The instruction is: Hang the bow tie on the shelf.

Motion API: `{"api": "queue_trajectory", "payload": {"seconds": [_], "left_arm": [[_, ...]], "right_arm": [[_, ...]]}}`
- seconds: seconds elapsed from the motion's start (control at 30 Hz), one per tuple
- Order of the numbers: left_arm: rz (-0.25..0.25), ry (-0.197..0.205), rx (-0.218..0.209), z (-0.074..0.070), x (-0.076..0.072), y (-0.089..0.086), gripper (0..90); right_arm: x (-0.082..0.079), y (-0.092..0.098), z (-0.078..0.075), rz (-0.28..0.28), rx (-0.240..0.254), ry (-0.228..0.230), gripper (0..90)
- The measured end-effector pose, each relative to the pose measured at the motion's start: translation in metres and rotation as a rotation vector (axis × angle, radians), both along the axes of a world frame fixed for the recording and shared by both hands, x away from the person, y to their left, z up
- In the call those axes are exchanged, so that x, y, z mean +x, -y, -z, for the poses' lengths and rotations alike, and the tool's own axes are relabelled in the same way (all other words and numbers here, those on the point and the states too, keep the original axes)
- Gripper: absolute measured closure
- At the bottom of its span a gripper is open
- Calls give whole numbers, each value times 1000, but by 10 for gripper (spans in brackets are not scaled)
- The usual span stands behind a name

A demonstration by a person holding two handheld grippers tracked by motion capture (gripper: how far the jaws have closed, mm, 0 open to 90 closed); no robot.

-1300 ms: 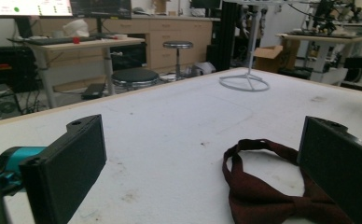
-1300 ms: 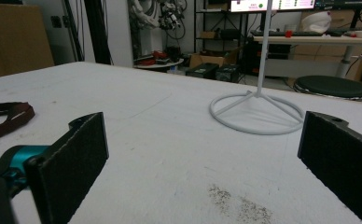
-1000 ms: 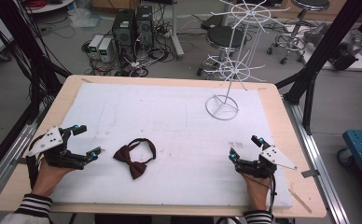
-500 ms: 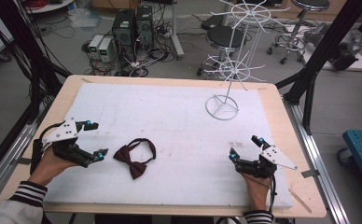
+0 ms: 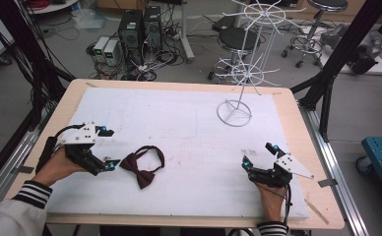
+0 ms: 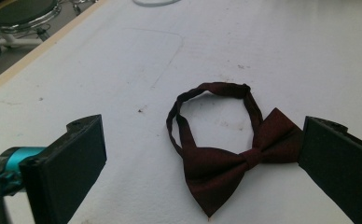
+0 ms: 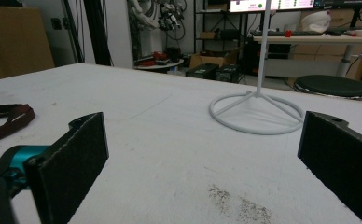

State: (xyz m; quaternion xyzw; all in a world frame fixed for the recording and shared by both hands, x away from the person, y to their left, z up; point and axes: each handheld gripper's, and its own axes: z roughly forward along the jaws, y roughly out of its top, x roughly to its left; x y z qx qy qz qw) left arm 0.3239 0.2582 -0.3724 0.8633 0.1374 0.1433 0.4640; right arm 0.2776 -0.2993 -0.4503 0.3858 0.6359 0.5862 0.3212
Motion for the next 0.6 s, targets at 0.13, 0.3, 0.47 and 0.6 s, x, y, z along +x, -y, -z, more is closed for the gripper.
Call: {"api": "queue_trajectory", "payload": {"seconds": [0.13,0.3,0.47,0.6], "left_arm": [[21,-3,32,-2,2,3,17],[64,-11,99,-7,5,11,17],[90,-28,151,-7,9,22,17],[112,-42,180,-5,13,30,17]], "right_arm": [[0,0,0,2,-1,1,10],[0,0,0,3,-1,2,10],[0,0,0,2,0,1,10],[0,0,0,2,2,-2,10]]}}
